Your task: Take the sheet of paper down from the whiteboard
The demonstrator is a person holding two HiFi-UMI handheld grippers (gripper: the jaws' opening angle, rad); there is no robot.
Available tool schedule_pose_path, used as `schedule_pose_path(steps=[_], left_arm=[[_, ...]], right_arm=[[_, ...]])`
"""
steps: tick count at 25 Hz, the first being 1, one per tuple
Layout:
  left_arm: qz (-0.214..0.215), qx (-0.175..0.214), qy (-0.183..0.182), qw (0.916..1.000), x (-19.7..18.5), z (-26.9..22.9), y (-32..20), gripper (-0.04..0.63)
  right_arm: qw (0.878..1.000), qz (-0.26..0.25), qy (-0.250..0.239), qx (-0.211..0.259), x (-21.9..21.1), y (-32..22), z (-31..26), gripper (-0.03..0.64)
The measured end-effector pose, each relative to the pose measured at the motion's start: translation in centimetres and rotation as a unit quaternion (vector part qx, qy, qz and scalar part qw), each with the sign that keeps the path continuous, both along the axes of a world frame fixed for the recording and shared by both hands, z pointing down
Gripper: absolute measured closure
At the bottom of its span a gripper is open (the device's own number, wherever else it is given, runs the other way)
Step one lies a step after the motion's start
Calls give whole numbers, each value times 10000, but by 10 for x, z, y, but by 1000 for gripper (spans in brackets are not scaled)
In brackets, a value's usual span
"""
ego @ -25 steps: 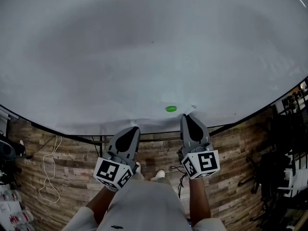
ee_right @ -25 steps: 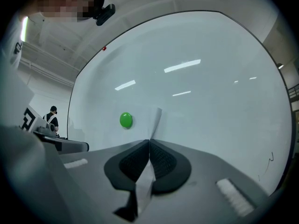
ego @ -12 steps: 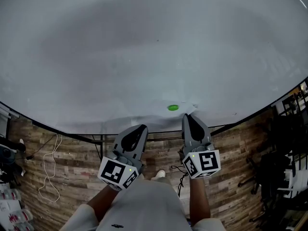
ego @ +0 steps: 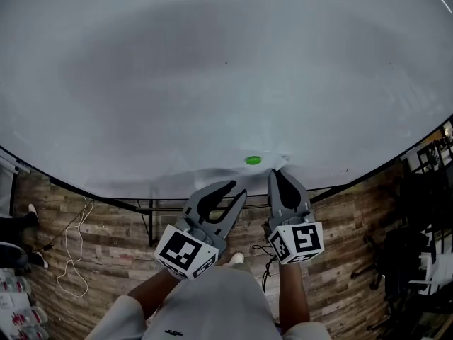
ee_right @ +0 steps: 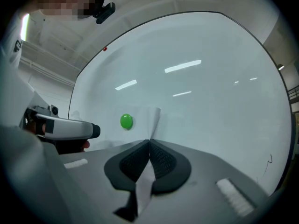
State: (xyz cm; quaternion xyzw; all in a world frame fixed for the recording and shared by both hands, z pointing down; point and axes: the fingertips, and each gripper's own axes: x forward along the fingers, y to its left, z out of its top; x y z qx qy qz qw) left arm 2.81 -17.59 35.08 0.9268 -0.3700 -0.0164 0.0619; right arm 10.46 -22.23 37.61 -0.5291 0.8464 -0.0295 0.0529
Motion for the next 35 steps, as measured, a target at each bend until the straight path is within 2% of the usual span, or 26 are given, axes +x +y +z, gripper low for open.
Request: schedule_pose_path(steps=[2, 5, 9, 14, 18, 22, 27, 35], left_arm=[[158, -178, 260, 9994, 5, -4, 0, 514], [532, -692, 865, 9924, 10, -6, -3, 514], [709, -1015, 1223, 9847, 18, -11, -11, 505], [928, -1771, 1874, 9617, 21, -7, -21, 477], [992, -2120, 2176, 9476, 20, -5, -26, 465], [1180, -2656, 2716, 9175, 23, -7, -30, 465], [1211, -3332, 3438, 8695, 24, -10, -37, 449], [953, -3839, 4042, 8247, 14, -10, -49, 442]], right_arm=[[10000, -15, 16, -1, 0, 1, 0, 604], [10000, -21, 23, -6, -3, 1, 1, 604], [10000, -19, 22, -16, -1, 0, 0, 604], [10000, -10, 33, -27, -1, 0, -1, 604], [10000, 7, 67, -41, -1, -1, 0, 604], [10000, 33, 53, -45, 0, 0, -1, 604], [9999, 111, 62, -37, 3, 1, -2, 604], [9998, 167, 55, -26, 4, 0, -1, 604]])
